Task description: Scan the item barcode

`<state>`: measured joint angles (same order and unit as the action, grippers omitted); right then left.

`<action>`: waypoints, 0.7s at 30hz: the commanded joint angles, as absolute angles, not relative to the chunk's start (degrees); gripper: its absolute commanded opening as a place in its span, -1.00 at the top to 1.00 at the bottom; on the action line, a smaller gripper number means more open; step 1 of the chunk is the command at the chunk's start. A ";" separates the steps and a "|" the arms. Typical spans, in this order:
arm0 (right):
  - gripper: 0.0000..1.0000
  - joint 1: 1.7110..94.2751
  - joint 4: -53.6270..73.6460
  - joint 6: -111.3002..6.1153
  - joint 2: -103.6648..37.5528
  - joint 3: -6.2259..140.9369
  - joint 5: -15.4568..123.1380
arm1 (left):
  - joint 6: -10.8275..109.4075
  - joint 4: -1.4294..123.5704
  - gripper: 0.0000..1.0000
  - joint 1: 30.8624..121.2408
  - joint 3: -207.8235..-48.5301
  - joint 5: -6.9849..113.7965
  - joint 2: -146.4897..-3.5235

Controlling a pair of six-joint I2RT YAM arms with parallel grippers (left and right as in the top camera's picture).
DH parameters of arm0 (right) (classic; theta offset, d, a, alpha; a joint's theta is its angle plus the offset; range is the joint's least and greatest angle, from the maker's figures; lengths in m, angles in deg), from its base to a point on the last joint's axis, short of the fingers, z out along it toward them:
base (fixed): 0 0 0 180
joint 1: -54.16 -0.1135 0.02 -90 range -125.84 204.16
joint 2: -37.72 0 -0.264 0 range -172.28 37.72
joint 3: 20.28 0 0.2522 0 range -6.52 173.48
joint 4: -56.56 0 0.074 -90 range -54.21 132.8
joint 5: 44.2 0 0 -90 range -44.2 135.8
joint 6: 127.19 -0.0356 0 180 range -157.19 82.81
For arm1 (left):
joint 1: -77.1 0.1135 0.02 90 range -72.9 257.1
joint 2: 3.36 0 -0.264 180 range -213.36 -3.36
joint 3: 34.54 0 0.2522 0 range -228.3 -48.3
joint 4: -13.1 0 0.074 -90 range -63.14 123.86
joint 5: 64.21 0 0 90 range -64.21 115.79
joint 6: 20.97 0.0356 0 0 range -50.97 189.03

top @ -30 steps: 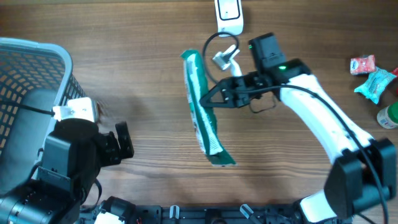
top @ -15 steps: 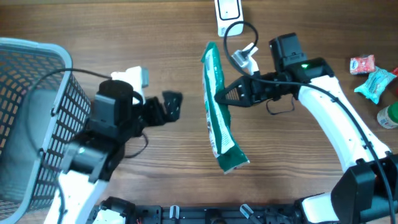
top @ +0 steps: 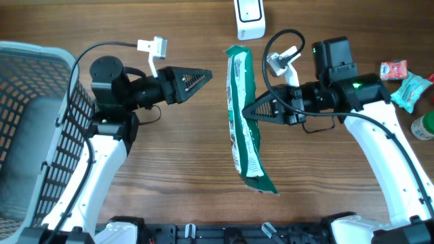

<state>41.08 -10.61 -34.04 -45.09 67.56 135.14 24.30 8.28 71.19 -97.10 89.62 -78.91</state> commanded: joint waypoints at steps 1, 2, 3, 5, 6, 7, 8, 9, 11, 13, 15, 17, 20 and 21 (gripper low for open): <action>0.91 40.57 -8.93 -32.46 -43.97 68.00 138.83 | 17.52 5.04 -0.87 71.43 -97.36 95.85 -79.65; 0.91 40.20 -7.64 -32.48 -43.97 68.00 138.81 | 17.28 4.73 -0.87 71.43 -97.36 95.90 -79.65; 0.91 39.44 -4.91 -32.90 -43.97 68.00 138.81 | 17.00 4.73 -0.87 71.43 -97.36 95.87 -79.65; 0.91 37.86 -0.43 -34.32 -44.00 68.00 138.79 | 15.51 4.43 -0.86 71.43 -97.36 95.87 -79.65; 0.91 36.90 1.85 -35.22 -44.00 68.00 138.79 | 14.81 4.06 -0.84 71.43 -97.36 95.87 -79.65; 0.91 35.65 5.04 -36.40 -44.04 68.00 138.79 | 14.07 3.05 -0.81 71.43 -97.36 95.90 -79.65; 0.91 34.50 7.24 -36.22 -44.06 68.00 138.79 | 12.45 1.17 -0.79 71.43 -97.36 95.90 -79.65; 0.91 33.25 9.65 -36.27 -44.28 68.00 138.79 | 10.33 -1.39 -0.79 71.43 -97.36 95.90 -79.65; 0.91 31.90 12.03 -36.29 -44.59 68.00 138.79 | 5.96 -7.53 -0.78 71.43 -97.36 96.53 -79.65; 0.92 31.41 12.56 -36.27 -44.85 68.00 138.79 | 1.24 -14.63 -0.77 71.43 -97.36 97.21 -79.65; 0.92 31.39 12.56 -36.24 -45.26 68.00 138.79 | -2.57 -21.10 -0.74 71.43 -97.36 97.45 -79.65; 0.91 31.55 12.56 -36.27 -45.35 68.00 138.79 | -3.53 -23.64 -0.71 71.43 -97.36 98.45 -79.65; 0.92 32.14 12.56 -36.29 -45.35 68.00 138.79 | -3.46 -23.72 -0.66 71.45 -97.36 102.17 -79.65; 0.91 32.49 12.58 -36.22 -45.35 68.00 138.79 | -3.46 -23.75 -0.64 71.45 -97.36 103.13 -79.65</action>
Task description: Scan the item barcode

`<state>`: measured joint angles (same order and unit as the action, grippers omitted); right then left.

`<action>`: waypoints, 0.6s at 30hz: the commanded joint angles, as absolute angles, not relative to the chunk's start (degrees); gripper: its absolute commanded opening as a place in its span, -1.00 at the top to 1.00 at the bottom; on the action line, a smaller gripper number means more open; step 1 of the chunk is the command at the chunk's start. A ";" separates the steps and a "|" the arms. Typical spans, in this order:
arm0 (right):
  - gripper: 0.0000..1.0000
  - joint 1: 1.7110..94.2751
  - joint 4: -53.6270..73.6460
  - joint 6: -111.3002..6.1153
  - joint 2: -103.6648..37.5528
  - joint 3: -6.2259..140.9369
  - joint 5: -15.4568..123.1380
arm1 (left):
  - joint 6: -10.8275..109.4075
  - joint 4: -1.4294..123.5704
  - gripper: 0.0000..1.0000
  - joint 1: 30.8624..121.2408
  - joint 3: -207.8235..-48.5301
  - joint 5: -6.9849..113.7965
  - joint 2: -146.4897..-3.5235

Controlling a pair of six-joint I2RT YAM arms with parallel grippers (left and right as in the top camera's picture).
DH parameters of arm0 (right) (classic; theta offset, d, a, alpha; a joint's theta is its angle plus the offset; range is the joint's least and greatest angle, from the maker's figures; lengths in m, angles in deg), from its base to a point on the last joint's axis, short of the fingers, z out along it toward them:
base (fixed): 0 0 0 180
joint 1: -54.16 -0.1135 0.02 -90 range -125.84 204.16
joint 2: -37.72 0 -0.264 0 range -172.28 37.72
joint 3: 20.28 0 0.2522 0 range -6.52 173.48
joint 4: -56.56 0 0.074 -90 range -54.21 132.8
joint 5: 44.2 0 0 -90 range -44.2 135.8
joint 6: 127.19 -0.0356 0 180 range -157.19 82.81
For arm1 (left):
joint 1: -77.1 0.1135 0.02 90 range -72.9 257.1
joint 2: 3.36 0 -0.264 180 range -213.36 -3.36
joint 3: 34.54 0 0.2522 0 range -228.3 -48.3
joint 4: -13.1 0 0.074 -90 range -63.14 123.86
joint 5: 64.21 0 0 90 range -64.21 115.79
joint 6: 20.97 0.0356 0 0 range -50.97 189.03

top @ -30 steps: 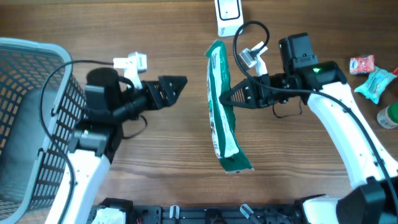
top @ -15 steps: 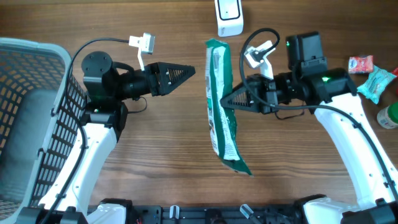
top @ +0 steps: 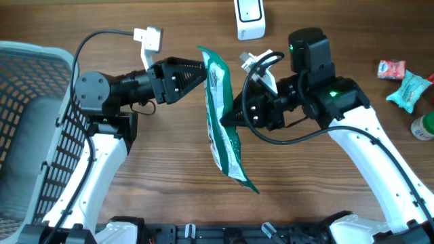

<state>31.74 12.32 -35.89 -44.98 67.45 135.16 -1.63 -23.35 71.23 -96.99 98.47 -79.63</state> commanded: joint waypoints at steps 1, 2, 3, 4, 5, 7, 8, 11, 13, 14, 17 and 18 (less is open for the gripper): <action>0.91 32.51 12.60 -35.81 -45.35 68.00 138.79 | -3.46 -23.75 -0.61 71.45 -97.36 103.41 -79.65; 0.91 32.51 12.62 -35.72 -45.35 68.00 138.79 | -3.46 -23.75 -0.58 71.45 -97.36 103.37 -79.65; 0.91 32.51 12.64 -35.68 -45.42 68.00 138.79 | -3.46 -23.77 -0.52 71.45 -97.36 103.35 -79.65; 0.91 32.51 12.95 -35.68 -45.63 68.00 138.79 | -3.48 -23.77 -0.50 71.43 -97.36 103.37 -79.65; 0.91 32.53 13.41 -35.72 -46.05 68.00 138.79 | -3.51 -23.75 -0.49 71.43 -97.36 103.37 -79.65; 0.91 32.51 13.85 -35.70 -47.25 68.00 138.79 | -3.66 -23.77 -0.48 71.43 -97.36 103.35 -79.65; 0.91 32.51 14.06 -35.68 -48.37 68.00 138.79 | -4.80 -23.79 -0.47 71.45 -97.36 103.33 -79.54; 0.92 32.51 15.44 -35.85 -50.29 68.00 138.79 | -8.03 -26.89 -0.47 71.43 -97.36 103.52 -79.43; 0.91 32.51 15.90 -35.87 -51.58 68.00 138.79 | -11.83 -32.77 -0.47 71.45 -97.36 103.52 -79.43; 0.91 32.51 15.90 -35.94 -51.73 68.00 138.79 | -13.21 -35.20 -0.46 71.45 -97.36 103.52 -79.43; 0.91 32.59 15.99 -36.35 -51.75 68.00 138.81 | -17.30 -40.53 0.04 71.45 -97.36 103.55 -79.43; 0.91 32.88 16.01 -37.51 -51.75 68.00 138.79 | -17.41 -40.44 0.25 71.45 -97.36 103.83 -79.43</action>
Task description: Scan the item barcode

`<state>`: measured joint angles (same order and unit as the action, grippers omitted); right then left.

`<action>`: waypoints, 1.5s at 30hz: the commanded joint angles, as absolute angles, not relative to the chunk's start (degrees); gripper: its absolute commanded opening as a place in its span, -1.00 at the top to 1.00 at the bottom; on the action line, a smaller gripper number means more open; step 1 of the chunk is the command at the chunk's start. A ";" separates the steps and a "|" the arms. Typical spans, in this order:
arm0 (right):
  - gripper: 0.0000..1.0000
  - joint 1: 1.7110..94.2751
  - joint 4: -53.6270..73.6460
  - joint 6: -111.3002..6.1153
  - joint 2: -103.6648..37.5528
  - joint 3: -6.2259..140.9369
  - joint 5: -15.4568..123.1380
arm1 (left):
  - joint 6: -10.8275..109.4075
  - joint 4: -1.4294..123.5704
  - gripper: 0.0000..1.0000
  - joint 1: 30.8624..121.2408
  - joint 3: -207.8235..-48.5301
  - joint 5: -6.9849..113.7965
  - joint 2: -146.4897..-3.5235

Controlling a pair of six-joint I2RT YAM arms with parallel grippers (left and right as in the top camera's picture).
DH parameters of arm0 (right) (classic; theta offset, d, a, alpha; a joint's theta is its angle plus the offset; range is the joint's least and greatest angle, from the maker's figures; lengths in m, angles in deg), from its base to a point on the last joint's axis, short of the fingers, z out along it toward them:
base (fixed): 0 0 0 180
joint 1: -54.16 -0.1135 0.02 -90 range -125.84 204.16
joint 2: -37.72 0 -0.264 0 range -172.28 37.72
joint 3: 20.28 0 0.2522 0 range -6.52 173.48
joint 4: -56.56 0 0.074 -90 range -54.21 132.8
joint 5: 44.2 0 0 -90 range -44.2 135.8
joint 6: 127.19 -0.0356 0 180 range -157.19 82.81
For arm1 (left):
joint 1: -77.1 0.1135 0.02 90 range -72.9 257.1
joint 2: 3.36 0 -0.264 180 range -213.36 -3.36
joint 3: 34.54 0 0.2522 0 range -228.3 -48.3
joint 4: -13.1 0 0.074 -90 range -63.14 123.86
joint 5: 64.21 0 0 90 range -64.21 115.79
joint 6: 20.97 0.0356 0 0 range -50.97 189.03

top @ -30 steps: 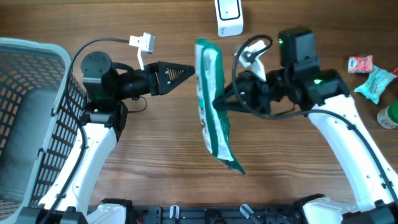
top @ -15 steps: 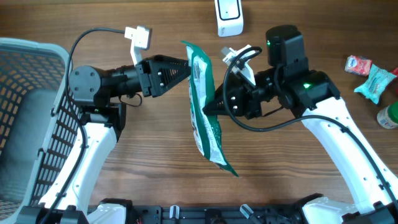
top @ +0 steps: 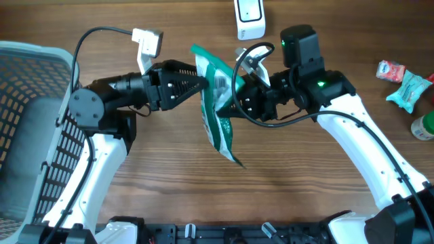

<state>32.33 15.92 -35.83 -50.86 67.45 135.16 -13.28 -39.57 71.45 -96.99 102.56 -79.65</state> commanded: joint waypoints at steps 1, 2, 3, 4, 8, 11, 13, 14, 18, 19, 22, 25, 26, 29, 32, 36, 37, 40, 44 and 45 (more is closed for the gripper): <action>0.91 33.25 15.99 -38.49 -51.75 68.00 138.81 | -17.38 -40.42 0.41 71.49 -97.36 104.27 -79.43; 0.91 33.67 15.97 -39.35 -51.75 68.00 138.81 | -17.38 -40.38 0.51 71.49 -97.36 104.70 -79.43; 0.91 34.47 15.94 -40.31 -51.75 68.00 138.81 | -17.38 -40.38 0.62 71.49 -97.36 105.14 -79.43; 0.91 35.41 15.83 -40.86 -51.75 68.00 138.81 | -17.38 -40.33 0.77 71.52 -97.36 105.27 -79.43; -0.40 38.58 14.94 -42.32 -51.75 67.98 136.75 | -18.43 -40.20 0.92 72.65 -97.36 105.25 -79.43; -0.97 39.57 11.99 -42.30 -51.75 67.98 127.97 | -20.31 -39.85 0.92 74.99 -97.36 105.23 -79.43; -0.99 39.59 11.18 -42.28 -51.75 67.98 126.90 | -20.42 -37.08 0.92 76.26 -97.36 105.14 -79.43; -0.97 39.55 10.94 -41.99 -51.75 67.98 126.79 | -20.34 -32.82 0.92 76.78 -97.36 104.51 -79.43; -1.00 39.55 5.39 -35.35 -51.75 67.98 117.72 | -16.44 -15.40 0.92 77.00 -97.36 98.19 -79.45; -0.99 39.37 3.16 -31.52 -51.75 67.98 115.75 | -15.13 -7.66 0.92 77.00 -97.36 95.09 -79.45; -0.99 37.64 1.69 -26.60 -51.75 67.98 115.62 | -15.16 -0.71 0.92 77.00 -97.36 90.37 -79.45; -0.99 34.21 1.87 -26.43 -51.78 67.98 112.76 | -15.20 -0.71 0.92 77.00 -97.38 88.55 -79.43; -1.00 32.03 2.13 -26.69 -51.80 67.98 110.15 | -15.20 -0.71 0.92 77.00 -97.38 88.07 -79.43; -1.00 27.57 3.20 -28.72 -52.37 67.98 101.70 | -16.36 -0.73 0.92 76.91 -97.38 88.25 -79.43; -0.55 25.47 5.43 -33.64 -53.74 67.98 96.63 | -18.67 -2.24 0.92 76.28 -97.38 89.54 -79.43; 0.91 26.45 6.24 -37.88 -54.22 68.00 96.65 | -18.61 -3.99 0.89 76.37 -97.38 90.02 -79.43; 0.91 27.39 5.71 -37.82 -54.20 68.00 96.56 | -18.04 -3.99 0.70 76.37 -97.38 90.02 -79.43; 0.91 29.86 3.66 -37.18 -53.87 68.00 95.16 | -12.90 -3.92 -0.63 76.37 -97.38 90.04 -79.43; 0.91 33.80 3.18 -37.18 -52.37 68.00 81.72 | 0.30 -0.62 -1.00 76.37 -97.36 90.04 -79.43; 0.91 33.99 4.05 -37.18 -52.37 68.00 76.56 | 3.36 0.76 -1.00 76.37 -97.36 89.99 -79.43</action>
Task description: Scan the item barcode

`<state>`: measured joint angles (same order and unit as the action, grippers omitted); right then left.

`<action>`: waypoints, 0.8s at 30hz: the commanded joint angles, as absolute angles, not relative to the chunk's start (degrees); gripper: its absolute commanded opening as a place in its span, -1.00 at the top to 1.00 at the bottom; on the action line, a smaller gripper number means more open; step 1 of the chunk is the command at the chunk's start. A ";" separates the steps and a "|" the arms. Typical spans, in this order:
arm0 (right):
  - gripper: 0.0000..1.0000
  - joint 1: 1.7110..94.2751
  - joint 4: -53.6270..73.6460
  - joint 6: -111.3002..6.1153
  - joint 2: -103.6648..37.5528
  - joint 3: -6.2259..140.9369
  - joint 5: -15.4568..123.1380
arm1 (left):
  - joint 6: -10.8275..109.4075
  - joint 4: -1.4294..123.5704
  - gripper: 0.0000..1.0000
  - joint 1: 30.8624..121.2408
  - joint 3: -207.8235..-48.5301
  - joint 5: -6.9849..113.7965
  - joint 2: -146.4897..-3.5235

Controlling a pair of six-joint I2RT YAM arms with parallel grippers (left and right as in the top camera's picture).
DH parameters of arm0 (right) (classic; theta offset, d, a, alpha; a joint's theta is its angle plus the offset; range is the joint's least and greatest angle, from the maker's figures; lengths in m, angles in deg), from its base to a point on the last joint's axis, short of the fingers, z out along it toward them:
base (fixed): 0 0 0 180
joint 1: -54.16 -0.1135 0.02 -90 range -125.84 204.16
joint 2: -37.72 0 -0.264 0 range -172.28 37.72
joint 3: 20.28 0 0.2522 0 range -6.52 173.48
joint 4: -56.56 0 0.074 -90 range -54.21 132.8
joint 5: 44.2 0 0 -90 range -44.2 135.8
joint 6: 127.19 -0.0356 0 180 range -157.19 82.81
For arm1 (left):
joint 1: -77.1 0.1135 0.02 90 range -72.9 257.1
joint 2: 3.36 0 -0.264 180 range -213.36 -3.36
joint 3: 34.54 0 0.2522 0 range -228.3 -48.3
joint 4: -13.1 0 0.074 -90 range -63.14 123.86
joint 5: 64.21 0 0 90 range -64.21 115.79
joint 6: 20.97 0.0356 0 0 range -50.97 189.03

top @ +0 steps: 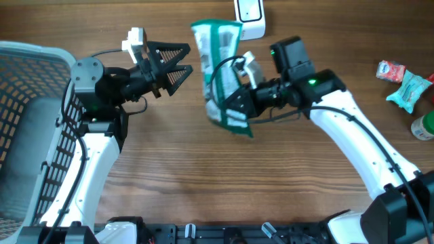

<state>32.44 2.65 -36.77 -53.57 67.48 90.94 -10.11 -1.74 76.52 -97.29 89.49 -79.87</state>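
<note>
A long green and white snack bag point(218, 54) hangs above the table in the overhead view. My right gripper point(234, 103) is shut on its lower part, and the bag's lower end is folded under the fingers. The bag's upper end lies just left of the white scanner point(249, 15) at the far edge. No barcode can be made out on the side facing the camera. My left gripper point(189, 59) stands open a short way left of the bag, with nothing between its fingers.
A dark wire basket point(30, 129) fills the left edge. At the right edge lie a red packet point(393, 70), a teal packet point(411, 89) and a green and white bottle point(423, 127). Cables loop over both wrists.
My left gripper, whose fingertips were at the bag's left side, now stands back to the left and open. The right gripper holds the bag farther back, its upper end beside the scanner.
First the right gripper held the bag stretched long over the table's middle, with the left gripper apart and shut. Then the bag was farther left, with the left fingertips at its upper edge, then against its side. Now only the right gripper holds it, near the scanner.
</note>
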 commanded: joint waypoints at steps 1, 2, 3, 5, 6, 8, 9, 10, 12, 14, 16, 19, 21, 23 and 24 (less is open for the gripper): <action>0.91 33.99 5.04 -37.16 -52.39 68.00 70.94 | 5.98 1.96 -0.99 76.37 -97.38 89.97 -79.43; 0.91 33.86 6.72 -36.72 -52.52 68.00 63.32 | 8.52 3.84 -0.99 76.37 -97.38 89.75 -79.43; 0.91 33.71 9.65 -33.66 -52.69 68.00 54.18 | 10.96 6.29 -0.99 76.37 -97.38 89.08 -79.08; 0.91 33.78 14.65 -30.71 -53.15 68.00 42.73 | 15.16 11.75 -0.99 76.37 -97.38 86.26 -77.51; 0.91 33.78 16.73 -29.42 -53.53 68.00 38.03 | 17.63 15.36 -0.99 76.35 -97.38 84.16 -76.15; 0.91 33.78 21.01 -24.81 -55.03 68.00 31.97 | 22.11 22.64 -0.99 76.35 -97.38 79.22 -72.94; 0.91 33.78 22.78 -22.23 -56.10 68.00 30.53 | 24.21 26.44 -0.99 76.32 -97.38 76.14 -71.06; 0.91 33.78 24.84 -19.35 -57.77 68.02 28.98 | 26.59 31.47 -0.99 76.08 -97.38 71.74 -68.31; 0.91 33.78 30.43 -13.97 -63.08 68.13 23.40 | 29.04 39.71 -0.99 75.21 -97.38 62.72 -62.62; 0.92 33.88 34.54 -10.08 -67.64 68.66 19.16 | 29.70 45.65 -0.99 73.66 -97.38 54.37 -56.85; 0.91 34.71 37.93 -7.96 -71.86 69.66 17.59 | 29.65 50.22 -0.99 72.06 -97.38 47.09 -51.85; 0.91 37.10 40.25 -7.17 -77.96 73.11 17.18 | 29.65 56.54 -1.00 70.79 -97.38 40.09 -45.14; 0.91 38.32 40.42 -7.09 -81.24 75.85 17.33 | 29.63 58.83 -1.00 70.82 -97.38 40.05 -42.52; 0.91 38.69 41.39 -5.56 -83.95 78.01 17.48 | 29.63 61.32 -1.00 70.84 -97.38 40.05 -41.31; 0.91 38.71 42.43 -5.23 -84.71 78.36 17.53 | 29.63 62.17 -1.00 70.84 -97.38 40.05 -41.36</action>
